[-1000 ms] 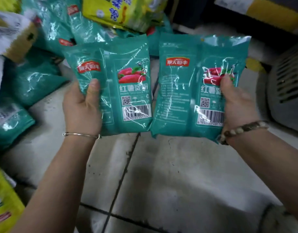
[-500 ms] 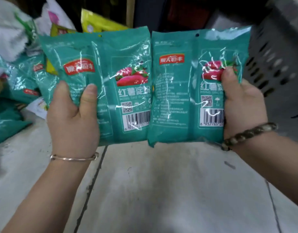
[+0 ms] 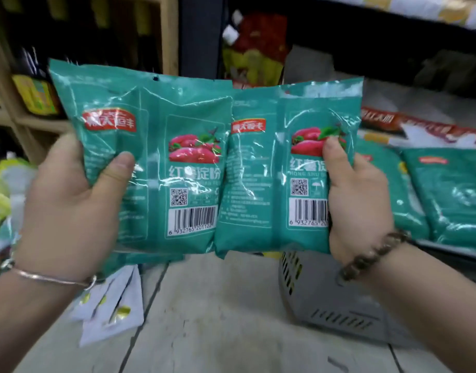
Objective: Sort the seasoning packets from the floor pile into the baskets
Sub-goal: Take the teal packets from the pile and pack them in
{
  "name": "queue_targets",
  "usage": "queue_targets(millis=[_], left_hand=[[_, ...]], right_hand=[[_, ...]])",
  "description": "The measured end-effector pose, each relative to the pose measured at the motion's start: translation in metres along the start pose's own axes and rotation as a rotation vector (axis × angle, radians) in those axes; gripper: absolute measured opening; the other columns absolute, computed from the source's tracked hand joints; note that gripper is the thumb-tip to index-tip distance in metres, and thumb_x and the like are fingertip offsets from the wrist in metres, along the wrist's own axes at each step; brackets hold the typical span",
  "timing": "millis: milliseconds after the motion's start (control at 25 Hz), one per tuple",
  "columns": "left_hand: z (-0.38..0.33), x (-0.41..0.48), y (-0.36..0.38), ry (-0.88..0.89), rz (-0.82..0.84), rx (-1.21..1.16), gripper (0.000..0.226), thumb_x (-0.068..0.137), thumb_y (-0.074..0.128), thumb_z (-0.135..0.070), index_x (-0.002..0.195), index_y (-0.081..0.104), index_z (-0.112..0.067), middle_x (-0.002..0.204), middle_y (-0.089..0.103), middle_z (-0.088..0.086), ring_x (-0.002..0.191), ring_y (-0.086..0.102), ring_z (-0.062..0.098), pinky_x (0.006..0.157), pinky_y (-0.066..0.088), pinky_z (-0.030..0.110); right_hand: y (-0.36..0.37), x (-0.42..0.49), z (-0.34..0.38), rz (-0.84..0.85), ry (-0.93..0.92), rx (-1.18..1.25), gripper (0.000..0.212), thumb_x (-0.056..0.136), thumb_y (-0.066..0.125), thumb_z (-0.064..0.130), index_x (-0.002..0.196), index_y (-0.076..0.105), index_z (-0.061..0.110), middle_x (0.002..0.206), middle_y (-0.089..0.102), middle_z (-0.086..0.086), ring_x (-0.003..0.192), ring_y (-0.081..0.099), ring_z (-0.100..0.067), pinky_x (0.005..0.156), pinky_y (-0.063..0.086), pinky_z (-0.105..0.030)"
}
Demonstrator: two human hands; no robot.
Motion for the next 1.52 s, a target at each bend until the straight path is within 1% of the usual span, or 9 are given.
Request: queue_targets(millis=[280, 480, 720, 920, 1040, 1160, 1280, 1360, 1520], left_hand=[[-0.147, 0.007, 0.103, 0.323, 0.177, -0.143, 0.014, 0.081, 0.048, -0.059, 0.090, 0.049, -0.048, 0.089, 0.063, -0.030, 0.080, 0.061, -0.003, 0.071, 0.052, 0.029], [-0.212, 0.002, 0.207, 0.289, 0.254, -0.249, 0.016, 0.090, 0.058, -0.024, 0.078, 0.048, -0.026, 0.070, 0.060, -0.020, 0.065, 0.054, -0.009, 0.054, 0.038, 0.009], [-0.243, -0.031, 0.328, 0.082, 0.391, -0.161, 0.030, 0.092, 0.053, -0.029, 0.070, 0.036, -0.019, 0.066, 0.038, -0.005, 0.068, 0.035, 0.023, 0.058, 0.018, 0.033], [-0.243, -0.060, 0.388, -0.164, 0.558, -0.069, 0.027, 0.093, 0.051, -0.031, 0.102, 0.051, -0.005, 0.088, 0.050, 0.005, 0.087, 0.051, 0.030, 0.069, 0.033, 0.032], [-0.240, -0.076, 0.397, -0.259, 0.698, -0.072, 0.017, 0.090, 0.059, -0.027, 0.091, 0.050, -0.013, 0.089, 0.056, 0.003, 0.089, 0.055, 0.029, 0.075, 0.042, 0.031], [-0.238, -0.096, 0.390, -0.286, 0.807, -0.132, 0.040, 0.077, 0.075, -0.020, 0.101, 0.043, -0.020, 0.111, 0.056, 0.005, 0.096, 0.059, 0.022, 0.088, 0.051, 0.037], [-0.242, -0.108, 0.377, 0.361, 0.634, 0.097, 0.089, 0.075, 0.074, -0.014, 0.142, 0.018, -0.031, 0.152, 0.015, 0.000, 0.135, 0.030, 0.020, 0.112, 0.020, 0.032], [-0.254, -0.124, 0.377, 0.899, 0.757, 0.296, 0.066, 0.088, 0.058, -0.030, 0.143, 0.022, -0.034, 0.155, 0.016, 0.000, 0.142, 0.018, 0.019, 0.110, 0.002, 0.037], [-0.245, -0.147, 0.398, 0.783, 1.235, 0.665, 0.075, 0.085, 0.014, -0.073, 0.148, 0.003, -0.033, 0.157, -0.008, -0.007, 0.144, -0.012, 0.016, 0.110, -0.013, 0.055]], right_hand=[[-0.107, 0.054, 0.071, -0.131, -0.180, 0.062, 0.028, 0.092, 0.054, 0.039, 0.080, 0.070, 0.019, 0.083, 0.060, -0.024, 0.075, 0.056, -0.043, 0.073, 0.048, -0.067], [-0.202, 0.109, 0.116, -0.177, -0.265, 0.048, 0.029, 0.095, 0.052, 0.029, 0.099, 0.066, 0.004, 0.079, 0.073, -0.005, 0.066, 0.068, -0.019, 0.055, 0.057, -0.037], [-0.322, 0.160, 0.111, -0.307, -0.090, -0.053, 0.024, 0.091, 0.057, 0.034, 0.079, 0.063, 0.014, 0.058, 0.069, 0.001, 0.046, 0.064, -0.014, 0.042, 0.050, -0.026], [-0.383, 0.156, 0.058, -0.315, 0.215, -0.116, 0.025, 0.089, 0.059, 0.033, 0.088, 0.066, 0.009, 0.071, 0.072, -0.009, 0.054, 0.067, -0.021, 0.051, 0.056, -0.036], [-0.393, 0.144, 0.032, -0.287, 0.371, -0.120, 0.024, 0.089, 0.060, 0.031, 0.090, 0.067, 0.008, 0.070, 0.071, -0.012, 0.051, 0.066, -0.023, 0.048, 0.056, -0.034], [-0.396, 0.141, 0.019, -0.436, 0.223, -0.404, 0.028, 0.090, 0.061, 0.024, 0.110, 0.062, 0.006, 0.079, 0.071, -0.008, 0.055, 0.063, -0.019, 0.050, 0.051, -0.031], [-0.390, 0.142, 0.021, -0.413, 0.050, -0.791, 0.060, 0.088, 0.062, 0.027, 0.140, 0.037, 0.013, 0.126, 0.051, -0.011, 0.096, 0.057, -0.023, 0.079, 0.047, -0.036], [-0.387, 0.139, 0.018, -0.318, -0.061, -1.004, 0.059, 0.088, 0.059, 0.028, 0.142, 0.037, 0.015, 0.139, 0.042, -0.012, 0.126, 0.041, -0.026, 0.102, 0.036, -0.041], [-0.383, 0.129, 0.011, -0.194, -0.139, -1.101, 0.048, 0.089, 0.052, 0.010, 0.136, 0.046, 0.019, 0.136, 0.048, -0.007, 0.128, 0.041, -0.024, 0.106, 0.032, -0.037]])
Point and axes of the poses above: each hand's wrist, its own x-axis towards the middle knuckle, its own y-axis out of the palm, z = x × y, the point moved 2 cm from there along x, towards the middle knuckle
